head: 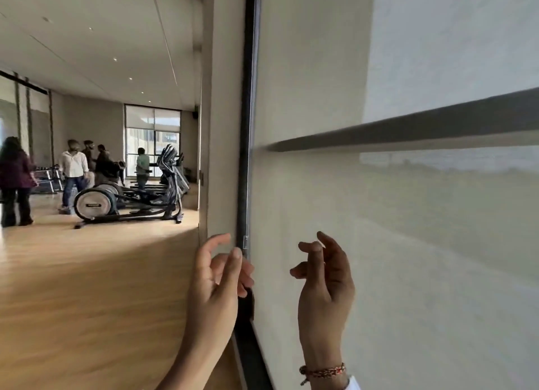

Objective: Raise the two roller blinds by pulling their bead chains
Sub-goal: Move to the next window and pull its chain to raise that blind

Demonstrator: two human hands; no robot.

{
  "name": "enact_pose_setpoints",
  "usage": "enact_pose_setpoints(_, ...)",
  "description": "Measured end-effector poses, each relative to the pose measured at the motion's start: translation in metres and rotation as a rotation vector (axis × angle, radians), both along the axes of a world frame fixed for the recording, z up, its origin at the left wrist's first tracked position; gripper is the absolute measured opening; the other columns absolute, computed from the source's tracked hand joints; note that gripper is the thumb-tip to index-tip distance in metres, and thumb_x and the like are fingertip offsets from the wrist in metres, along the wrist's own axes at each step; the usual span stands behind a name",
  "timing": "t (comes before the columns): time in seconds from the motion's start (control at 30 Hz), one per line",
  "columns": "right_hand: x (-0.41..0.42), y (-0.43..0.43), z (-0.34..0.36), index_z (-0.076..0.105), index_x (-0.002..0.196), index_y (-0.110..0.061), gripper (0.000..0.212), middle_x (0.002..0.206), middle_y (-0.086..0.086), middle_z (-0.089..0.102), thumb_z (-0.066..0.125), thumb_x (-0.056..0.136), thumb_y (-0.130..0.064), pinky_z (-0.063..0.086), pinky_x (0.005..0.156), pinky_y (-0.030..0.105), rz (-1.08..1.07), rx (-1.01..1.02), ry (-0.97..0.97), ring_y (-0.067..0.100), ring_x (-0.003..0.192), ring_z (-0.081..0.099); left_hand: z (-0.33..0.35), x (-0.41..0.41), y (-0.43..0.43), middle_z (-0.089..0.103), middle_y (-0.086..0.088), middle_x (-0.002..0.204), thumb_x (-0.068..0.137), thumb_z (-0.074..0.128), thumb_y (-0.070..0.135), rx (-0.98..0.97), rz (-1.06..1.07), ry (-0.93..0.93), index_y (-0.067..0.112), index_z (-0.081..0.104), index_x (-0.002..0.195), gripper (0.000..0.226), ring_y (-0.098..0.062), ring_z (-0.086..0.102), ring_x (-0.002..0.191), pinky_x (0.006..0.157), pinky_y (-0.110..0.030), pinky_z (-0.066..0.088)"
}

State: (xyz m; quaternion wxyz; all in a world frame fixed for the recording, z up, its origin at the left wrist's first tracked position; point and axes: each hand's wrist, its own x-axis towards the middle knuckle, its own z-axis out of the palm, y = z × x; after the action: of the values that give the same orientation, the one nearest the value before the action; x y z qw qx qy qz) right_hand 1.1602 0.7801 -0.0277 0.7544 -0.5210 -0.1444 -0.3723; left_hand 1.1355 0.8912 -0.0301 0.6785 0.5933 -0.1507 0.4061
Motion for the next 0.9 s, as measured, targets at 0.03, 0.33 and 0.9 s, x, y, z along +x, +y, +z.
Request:
enact_pose_setpoints(0.03, 0.024, 0.016, 0.000, 0.060, 0.102, -0.023, 0.015, 0.084, -0.008, 0.070, 0.050, 0.091, -0.019, 0.046, 0.056, 0.015, 0.016, -0.005, 0.005, 0.011, 0.053, 0.056, 0.001, 0.024, 0.015, 0.065, 0.007, 0.060, 0.078, 0.049, 0.030, -0.004, 0.009, 0.006, 0.029, 0.050, 0.098, 0.020, -0.006, 0.056, 0.051, 0.045, -0.018, 0.043)
enact_pose_setpoints(0.33, 0.255, 0.153, -0.023, 0.062, 0.095, -0.029, 0.014, 0.081, -0.008, 0.070, 0.052, 0.086, -0.031, 0.048, 0.056, 0.017, 0.063, -0.053, 0.044, 0.012, 0.054, 0.058, -0.018, 0.253, 0.152, 0.066, 0.004, 0.061, 0.078, 0.051, 0.033, 0.037, 0.008, 0.081, 0.026, 0.055, 0.097, 0.021, -0.012, 0.057, 0.054, 0.047, -0.020, 0.045)
enact_pose_setpoints(0.9, 0.756, 0.324, -0.022, 0.064, 0.085, -0.026, 0.017, 0.072, -0.005, 0.071, 0.051, 0.092, -0.017, 0.047, 0.051, 0.013, -0.035, 0.008, 0.137, 0.010, 0.050, 0.056, 0.011, 0.778, 0.317, 0.064, 0.005, 0.095, 0.090, 0.051, 0.028, 0.252, 0.046, 0.253, 0.030, 0.055, 0.098, 0.009, -0.010, 0.062, 0.086, 0.062, -0.013, 0.049)
